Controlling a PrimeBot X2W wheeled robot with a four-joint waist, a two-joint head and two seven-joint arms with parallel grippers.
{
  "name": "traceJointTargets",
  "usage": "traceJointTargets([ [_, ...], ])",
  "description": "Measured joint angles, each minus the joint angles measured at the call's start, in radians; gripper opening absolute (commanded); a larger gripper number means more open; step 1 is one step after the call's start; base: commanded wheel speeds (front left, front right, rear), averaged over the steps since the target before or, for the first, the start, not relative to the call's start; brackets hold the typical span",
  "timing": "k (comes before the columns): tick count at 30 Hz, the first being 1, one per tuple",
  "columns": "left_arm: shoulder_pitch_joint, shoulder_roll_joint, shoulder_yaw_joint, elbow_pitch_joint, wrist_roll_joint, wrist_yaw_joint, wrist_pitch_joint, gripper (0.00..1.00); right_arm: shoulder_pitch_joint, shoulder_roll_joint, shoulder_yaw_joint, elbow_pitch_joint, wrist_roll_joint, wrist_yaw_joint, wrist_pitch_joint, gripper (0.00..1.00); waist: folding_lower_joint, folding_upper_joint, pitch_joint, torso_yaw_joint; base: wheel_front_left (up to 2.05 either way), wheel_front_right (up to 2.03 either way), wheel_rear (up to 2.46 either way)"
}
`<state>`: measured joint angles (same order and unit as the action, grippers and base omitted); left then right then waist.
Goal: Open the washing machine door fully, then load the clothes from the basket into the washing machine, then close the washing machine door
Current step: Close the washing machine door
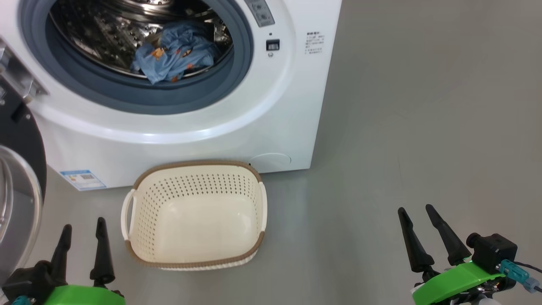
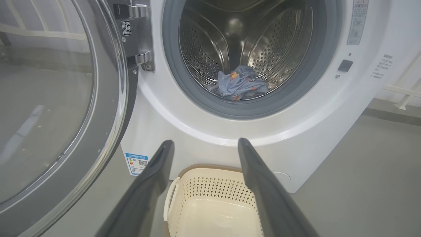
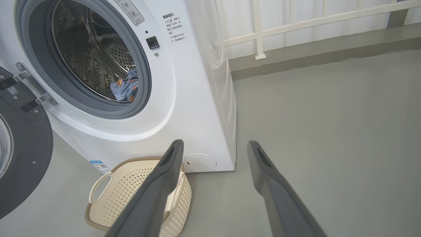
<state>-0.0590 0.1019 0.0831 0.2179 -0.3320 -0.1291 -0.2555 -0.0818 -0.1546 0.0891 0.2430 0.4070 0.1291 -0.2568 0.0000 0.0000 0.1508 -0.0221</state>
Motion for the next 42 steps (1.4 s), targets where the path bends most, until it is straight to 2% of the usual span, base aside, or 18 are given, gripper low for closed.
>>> traceJointTargets([
  [12,0.000,0.000,-0.008,-0.003,0.000,0.000,0.000,1.00,0.000,0.001,-0.002,0.000,0.000,0.000,0.000,1.00,0.0000,0.0000,-0.006,0.004,-0.29,0.29,0.00],
  [19,0.000,-0.013,-0.003,-0.008,0.000,0.000,0.000,1.00,0.000,-0.005,0.009,-0.006,0.000,0.000,0.000,1.00,0.0000,0.0000,-0.004,0.040,0.00,0.00,0.00],
  [27,0.003,-0.045,0.032,-0.014,-0.007,0.000,0.000,1.00,-0.008,-0.017,0.067,0.003,0.000,0.000,0.000,1.00,0.0000,0.0000,-0.001,0.126,0.00,0.00,0.00],
  [42,0.068,-0.065,0.063,-0.019,-0.034,0.000,0.000,1.00,-0.074,-0.063,0.188,0.039,0.004,0.000,0.000,1.00,0.0000,0.0000,-0.015,0.353,0.00,0.00,0.00],
])
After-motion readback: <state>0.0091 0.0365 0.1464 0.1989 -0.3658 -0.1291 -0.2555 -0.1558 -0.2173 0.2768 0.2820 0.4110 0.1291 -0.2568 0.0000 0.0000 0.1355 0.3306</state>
